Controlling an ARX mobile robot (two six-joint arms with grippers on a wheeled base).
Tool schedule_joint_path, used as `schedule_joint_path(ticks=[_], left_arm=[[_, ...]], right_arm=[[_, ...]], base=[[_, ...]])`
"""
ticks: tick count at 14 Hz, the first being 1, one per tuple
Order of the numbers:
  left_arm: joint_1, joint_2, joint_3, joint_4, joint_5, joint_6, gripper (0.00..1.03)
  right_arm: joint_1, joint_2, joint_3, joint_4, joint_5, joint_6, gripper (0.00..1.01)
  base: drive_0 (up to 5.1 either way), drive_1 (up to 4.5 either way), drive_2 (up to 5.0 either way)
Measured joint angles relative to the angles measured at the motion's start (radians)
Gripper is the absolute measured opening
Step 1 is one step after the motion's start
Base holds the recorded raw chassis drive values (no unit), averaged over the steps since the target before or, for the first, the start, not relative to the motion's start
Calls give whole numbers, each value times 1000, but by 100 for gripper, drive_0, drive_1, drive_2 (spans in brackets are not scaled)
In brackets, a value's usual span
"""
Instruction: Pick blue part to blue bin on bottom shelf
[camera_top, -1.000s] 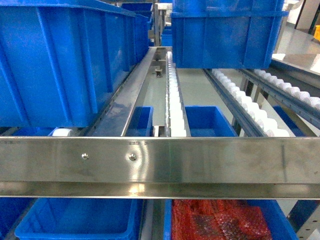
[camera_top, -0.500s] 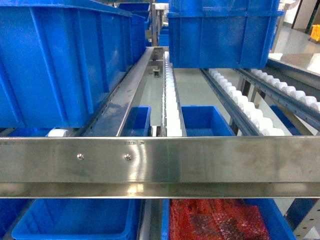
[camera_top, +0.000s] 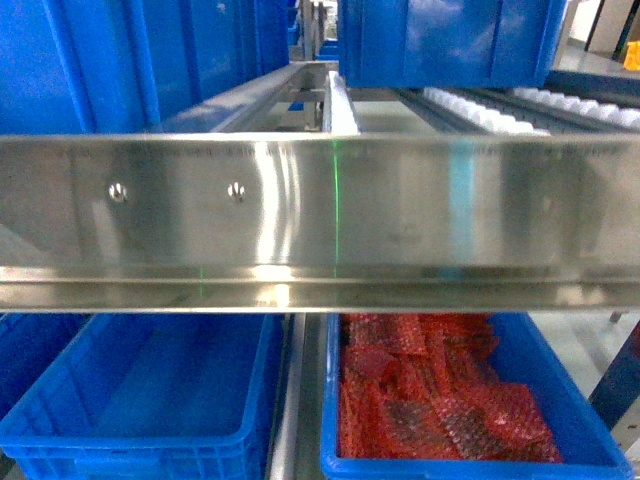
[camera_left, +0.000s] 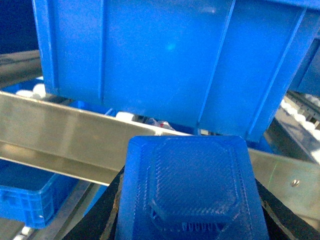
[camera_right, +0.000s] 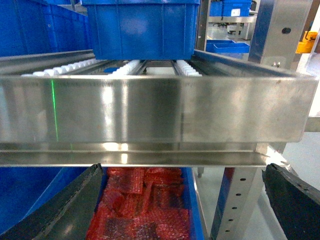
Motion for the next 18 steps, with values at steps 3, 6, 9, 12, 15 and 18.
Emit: schedule_joint_path(ticks=[3, 6, 9, 12, 15, 18], left_arm=[[0, 0, 0, -1, 0, 0, 43], [0, 0, 0, 0, 0, 0, 43], [0, 0, 0, 1, 0, 0, 43], [0, 0, 0, 0, 0, 0, 43], [0, 0, -2, -3, 0, 0, 43], [0, 0, -2, -2, 0, 0, 43]], right_arm=[[0, 0, 0, 0, 0, 0, 98], [0, 0, 0, 0, 0, 1, 98], [0, 0, 0, 0, 0, 0, 98], [0, 0, 0, 1, 0, 0, 98], [0, 0, 0, -3, 1, 2, 98], [0, 0, 0, -1, 0, 0, 98]], base=[[0, 0, 0], [0, 0, 0], [0, 0, 0], [0, 0, 0], [0, 0, 0], [0, 0, 0]])
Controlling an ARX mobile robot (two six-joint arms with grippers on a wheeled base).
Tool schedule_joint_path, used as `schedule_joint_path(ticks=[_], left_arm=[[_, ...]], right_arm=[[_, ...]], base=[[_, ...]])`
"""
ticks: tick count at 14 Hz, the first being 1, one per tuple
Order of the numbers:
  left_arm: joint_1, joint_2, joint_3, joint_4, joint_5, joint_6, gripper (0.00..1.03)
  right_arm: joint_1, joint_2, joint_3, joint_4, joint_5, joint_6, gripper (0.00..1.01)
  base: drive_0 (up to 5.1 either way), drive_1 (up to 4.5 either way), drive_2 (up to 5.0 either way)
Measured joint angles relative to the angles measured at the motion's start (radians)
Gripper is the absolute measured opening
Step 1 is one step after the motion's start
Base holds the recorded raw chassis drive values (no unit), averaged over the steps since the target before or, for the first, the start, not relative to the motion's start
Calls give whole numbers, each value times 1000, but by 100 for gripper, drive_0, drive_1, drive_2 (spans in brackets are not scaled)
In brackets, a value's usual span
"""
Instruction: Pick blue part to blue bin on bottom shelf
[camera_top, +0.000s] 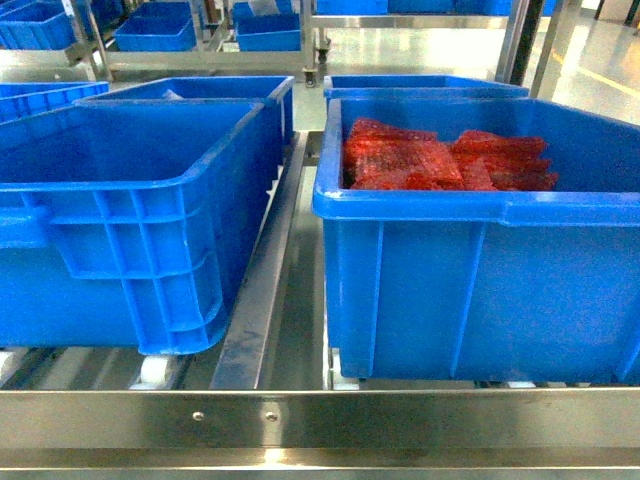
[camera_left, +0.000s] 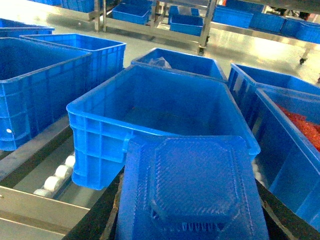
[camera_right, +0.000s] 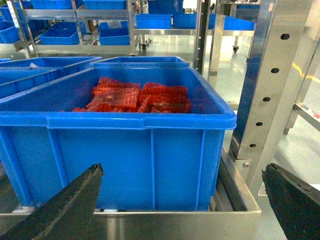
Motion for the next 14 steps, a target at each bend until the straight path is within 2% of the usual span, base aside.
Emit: schedule_joint_path(ticks=[4, 12, 14], left_arm=[[0, 0, 0, 0, 0, 0, 43], [0, 0, 0, 1, 0, 0, 43], [0, 7, 0, -2, 1, 0, 43]], right_arm=[[0, 0, 0, 0, 0, 0, 98], [0, 0, 0, 2, 0, 0, 98], [0, 0, 0, 7, 0, 0, 98]], base=[[0, 0, 0], [1, 428, -427], [0, 0, 0]])
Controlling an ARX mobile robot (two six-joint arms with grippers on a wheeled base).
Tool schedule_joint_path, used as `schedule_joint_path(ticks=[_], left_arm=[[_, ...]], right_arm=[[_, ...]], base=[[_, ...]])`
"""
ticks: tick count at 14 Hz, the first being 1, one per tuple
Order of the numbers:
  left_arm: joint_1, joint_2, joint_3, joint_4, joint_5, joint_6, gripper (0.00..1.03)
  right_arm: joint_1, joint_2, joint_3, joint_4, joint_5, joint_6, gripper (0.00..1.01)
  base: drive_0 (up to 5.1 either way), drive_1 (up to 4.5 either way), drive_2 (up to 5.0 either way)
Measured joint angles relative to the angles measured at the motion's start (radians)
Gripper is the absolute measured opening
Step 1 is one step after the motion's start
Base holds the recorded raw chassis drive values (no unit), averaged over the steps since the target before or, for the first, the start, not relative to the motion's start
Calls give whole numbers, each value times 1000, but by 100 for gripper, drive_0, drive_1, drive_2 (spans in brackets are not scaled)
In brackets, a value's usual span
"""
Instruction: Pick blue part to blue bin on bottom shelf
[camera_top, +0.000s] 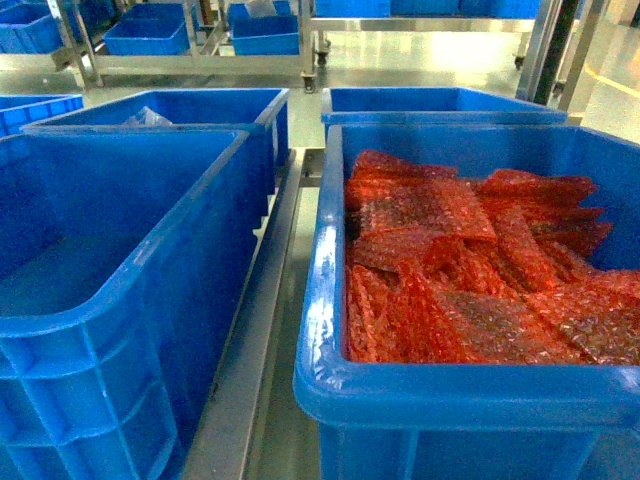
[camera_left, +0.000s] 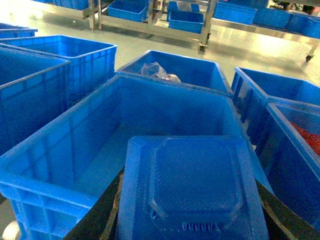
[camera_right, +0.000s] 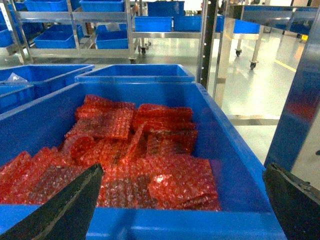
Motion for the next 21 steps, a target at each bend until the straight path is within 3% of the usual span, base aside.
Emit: schedule_joint_path(ticks=[21], left_arm=[[0, -6, 0, 3, -2, 0, 43]], right_arm=[[0, 0, 0, -6, 0, 0, 98]], base=[[0, 0, 0]])
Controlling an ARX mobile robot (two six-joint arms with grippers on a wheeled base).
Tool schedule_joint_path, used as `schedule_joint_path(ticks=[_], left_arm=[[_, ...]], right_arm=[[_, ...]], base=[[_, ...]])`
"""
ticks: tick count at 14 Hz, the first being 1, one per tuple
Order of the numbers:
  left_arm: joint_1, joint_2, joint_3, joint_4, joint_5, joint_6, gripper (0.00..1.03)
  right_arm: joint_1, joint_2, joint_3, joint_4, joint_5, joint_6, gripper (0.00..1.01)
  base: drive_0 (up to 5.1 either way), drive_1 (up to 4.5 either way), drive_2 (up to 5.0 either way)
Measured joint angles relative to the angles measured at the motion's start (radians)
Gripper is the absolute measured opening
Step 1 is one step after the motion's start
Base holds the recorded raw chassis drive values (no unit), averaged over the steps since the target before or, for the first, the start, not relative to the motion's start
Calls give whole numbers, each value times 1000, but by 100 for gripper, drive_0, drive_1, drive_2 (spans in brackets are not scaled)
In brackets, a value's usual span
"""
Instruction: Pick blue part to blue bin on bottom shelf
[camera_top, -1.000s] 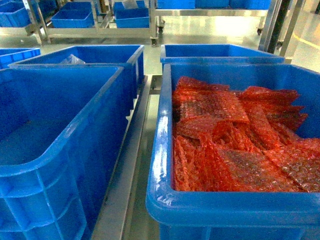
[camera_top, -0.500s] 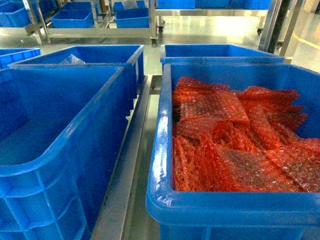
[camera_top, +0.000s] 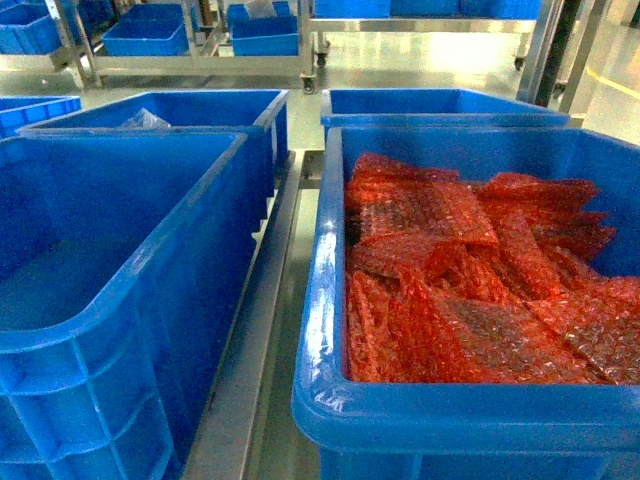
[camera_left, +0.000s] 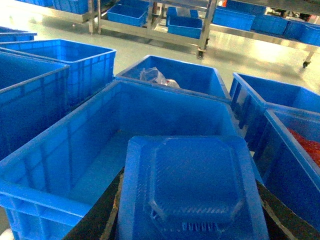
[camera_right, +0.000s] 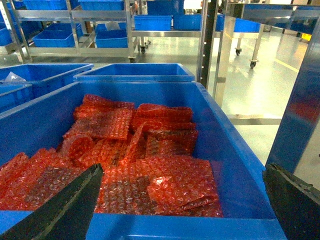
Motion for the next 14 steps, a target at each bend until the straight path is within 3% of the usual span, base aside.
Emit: schedule_joint_path(ticks=[14], left_arm=[[0, 0, 0, 0, 0, 0, 43]], right_arm=[[0, 0, 0, 0, 0, 0, 98]], base=[[0, 0, 0]])
